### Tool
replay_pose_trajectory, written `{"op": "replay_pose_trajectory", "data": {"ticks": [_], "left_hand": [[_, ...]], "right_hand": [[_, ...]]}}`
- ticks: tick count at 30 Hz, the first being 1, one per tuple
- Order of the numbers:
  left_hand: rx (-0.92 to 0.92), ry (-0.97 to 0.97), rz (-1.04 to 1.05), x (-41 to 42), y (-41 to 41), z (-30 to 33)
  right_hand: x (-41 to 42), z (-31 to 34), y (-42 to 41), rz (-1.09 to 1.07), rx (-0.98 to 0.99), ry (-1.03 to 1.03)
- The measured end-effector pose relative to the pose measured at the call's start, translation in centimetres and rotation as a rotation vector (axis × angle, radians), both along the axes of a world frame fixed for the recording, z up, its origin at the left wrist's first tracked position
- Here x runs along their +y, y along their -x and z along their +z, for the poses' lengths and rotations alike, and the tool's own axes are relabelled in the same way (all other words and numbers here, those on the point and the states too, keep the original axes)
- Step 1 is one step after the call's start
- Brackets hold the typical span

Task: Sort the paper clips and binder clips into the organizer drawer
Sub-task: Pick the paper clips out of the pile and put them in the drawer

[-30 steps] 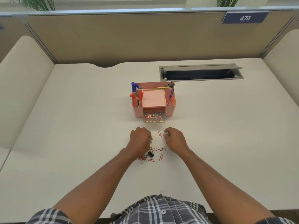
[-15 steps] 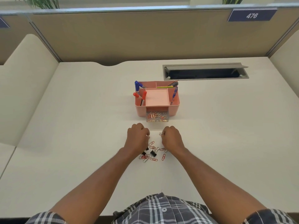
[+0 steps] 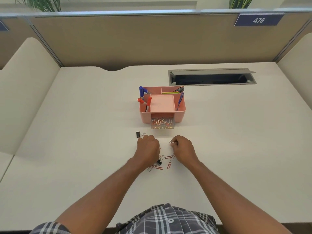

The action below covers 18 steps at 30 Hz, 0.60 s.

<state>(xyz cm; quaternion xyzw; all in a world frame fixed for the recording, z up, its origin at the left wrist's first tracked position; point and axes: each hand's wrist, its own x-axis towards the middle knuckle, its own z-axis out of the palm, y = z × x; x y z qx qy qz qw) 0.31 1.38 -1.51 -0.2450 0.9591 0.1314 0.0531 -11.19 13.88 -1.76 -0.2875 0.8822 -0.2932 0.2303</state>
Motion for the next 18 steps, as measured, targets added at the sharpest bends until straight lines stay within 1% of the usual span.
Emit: {"op": "replay_pose_trajectory", "data": {"ticks": [3, 5, 6, 8, 10, 14, 18], "left_hand": [[0.308, -0.157, 0.06, -0.5, 0.4, 2.0], [0.487, -0.182, 0.109, -1.0, 1.2, 3.6], [0.545, -0.18, 0.132, -1.4, 1.7, 4.3], [0.587, -0.174, 0.156, -2.2, 2.9, 5.4], [0.573, -0.16, 0.152, -2.8, 3.9, 5.8], [0.575, -0.16, 0.136, -3.1, 4.7, 6.1], [0.609, -0.17, 0.149, -1.9, 2.9, 5.7]], "right_hand": [[-0.3, 2.2, 0.1, 0.033, 0.09, 0.159], [-1.1, 4.0, 0.6, 0.042, 0.162, 0.287], [-1.7, 4.8, 0.9, 0.043, 0.192, 0.324], [-3.1, 6.1, 1.8, 0.048, 0.229, 0.324], [-4.5, 6.9, 2.5, 0.069, 0.247, 0.268], [-6.0, 7.8, 2.7, 0.117, 0.212, 0.162], [-4.5, 7.9, 2.2, 0.104, 0.226, 0.226]]}}
